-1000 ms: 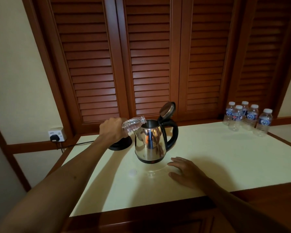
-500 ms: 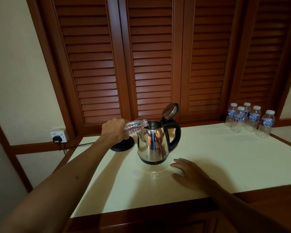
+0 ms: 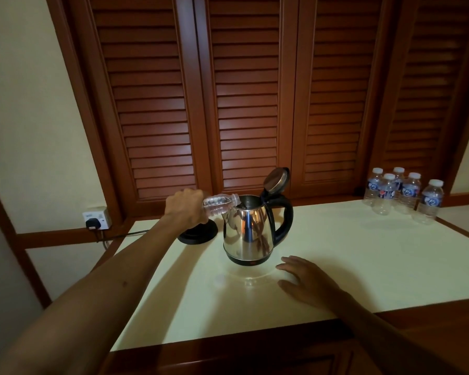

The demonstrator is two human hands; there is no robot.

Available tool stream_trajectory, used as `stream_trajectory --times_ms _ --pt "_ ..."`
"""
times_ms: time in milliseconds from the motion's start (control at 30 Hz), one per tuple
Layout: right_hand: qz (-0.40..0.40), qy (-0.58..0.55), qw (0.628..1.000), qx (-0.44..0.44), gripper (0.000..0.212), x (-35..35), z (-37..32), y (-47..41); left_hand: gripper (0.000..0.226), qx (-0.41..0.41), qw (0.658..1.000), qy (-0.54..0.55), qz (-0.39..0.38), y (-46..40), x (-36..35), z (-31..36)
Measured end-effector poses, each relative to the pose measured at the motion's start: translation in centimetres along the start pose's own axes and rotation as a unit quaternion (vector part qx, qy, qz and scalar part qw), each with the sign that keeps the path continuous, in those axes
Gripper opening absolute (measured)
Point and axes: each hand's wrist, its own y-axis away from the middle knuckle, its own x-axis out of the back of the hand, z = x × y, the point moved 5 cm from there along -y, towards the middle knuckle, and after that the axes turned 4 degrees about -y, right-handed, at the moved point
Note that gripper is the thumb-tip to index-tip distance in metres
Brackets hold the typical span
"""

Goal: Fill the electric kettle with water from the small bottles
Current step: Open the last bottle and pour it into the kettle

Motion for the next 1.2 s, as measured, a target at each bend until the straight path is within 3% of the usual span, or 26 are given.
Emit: stream_trajectory --times_ms 333,1200 --pt "0.008 -0.006 1.0 0.002 0.054 -0.3 0.4 0.0 0.06 -0.01 1.0 0.007 -0.014 -0.6 -0.1 -0.2" --pt "0.012 -0.005 1.0 0.006 0.055 -0.4 0.7 -0.2 0.048 -0.034 0.997 -0.063 0.012 -0.7 1.8 0.3"
